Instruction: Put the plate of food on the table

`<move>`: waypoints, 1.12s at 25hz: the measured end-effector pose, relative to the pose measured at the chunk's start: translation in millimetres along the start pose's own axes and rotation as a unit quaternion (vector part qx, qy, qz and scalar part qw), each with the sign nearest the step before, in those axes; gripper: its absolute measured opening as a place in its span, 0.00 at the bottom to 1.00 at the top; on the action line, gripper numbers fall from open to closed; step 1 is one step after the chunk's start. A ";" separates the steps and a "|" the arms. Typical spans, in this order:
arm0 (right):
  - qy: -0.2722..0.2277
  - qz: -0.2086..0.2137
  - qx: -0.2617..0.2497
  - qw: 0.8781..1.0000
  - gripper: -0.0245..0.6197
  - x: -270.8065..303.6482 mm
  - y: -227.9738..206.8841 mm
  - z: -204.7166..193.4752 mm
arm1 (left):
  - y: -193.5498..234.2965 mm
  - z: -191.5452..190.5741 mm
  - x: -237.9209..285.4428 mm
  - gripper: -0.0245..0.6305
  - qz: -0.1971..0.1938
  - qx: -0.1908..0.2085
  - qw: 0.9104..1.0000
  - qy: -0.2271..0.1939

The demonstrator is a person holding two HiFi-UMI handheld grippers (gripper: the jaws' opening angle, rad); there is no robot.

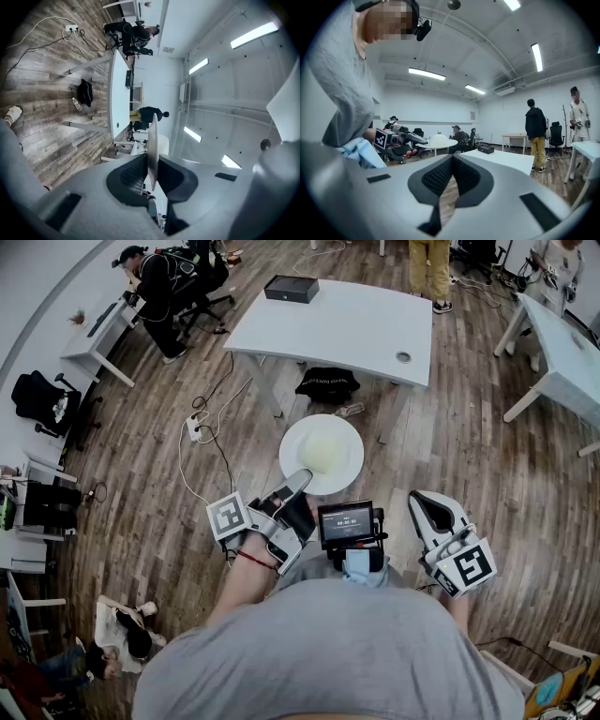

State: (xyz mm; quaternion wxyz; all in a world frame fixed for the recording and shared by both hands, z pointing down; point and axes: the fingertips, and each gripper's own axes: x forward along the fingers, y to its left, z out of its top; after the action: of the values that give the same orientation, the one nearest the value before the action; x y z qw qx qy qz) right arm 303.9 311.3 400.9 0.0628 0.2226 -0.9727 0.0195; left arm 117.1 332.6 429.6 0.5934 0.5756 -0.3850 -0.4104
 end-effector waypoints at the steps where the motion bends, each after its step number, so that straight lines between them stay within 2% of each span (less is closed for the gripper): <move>1: -0.003 0.000 0.000 1.000 0.08 0.8 -1.5 1.7 | -1.3 0.8 1.6 0.10 -0.003 0.002 1.000 0.000; 7: -0.009 0.007 -0.003 1.000 0.08 5.6 -6.1 6.8 | -7.3 3.5 5.9 0.10 -0.011 0.006 1.000 -0.003; 11: -0.030 0.026 0.031 0.999 0.09 4.9 -7.1 12.9 | -10.8 3.9 6.7 0.10 -0.013 0.010 1.000 -0.007; 14: -0.043 0.030 0.025 0.998 0.09 3.8 -7.8 17.6 | -14.3 4.7 6.9 0.10 -0.017 0.010 1.000 -0.012; 24: -0.021 0.064 0.012 0.998 0.09 8.0 0.3 8.4 | -7.0 2.5 -2.7 0.10 -0.013 0.001 0.999 -0.033; 28: -0.021 0.068 0.019 0.997 0.09 21.6 -0.7 11.2 | -4.6 13.0 -2.1 0.10 -0.007 -0.010 0.999 -0.042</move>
State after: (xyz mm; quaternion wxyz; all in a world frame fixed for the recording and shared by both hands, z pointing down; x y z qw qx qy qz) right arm 283.6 300.7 392.7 0.0366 0.1577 -0.9861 0.0372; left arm 104.0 329.8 425.6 0.5796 0.5541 -0.4016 -0.4425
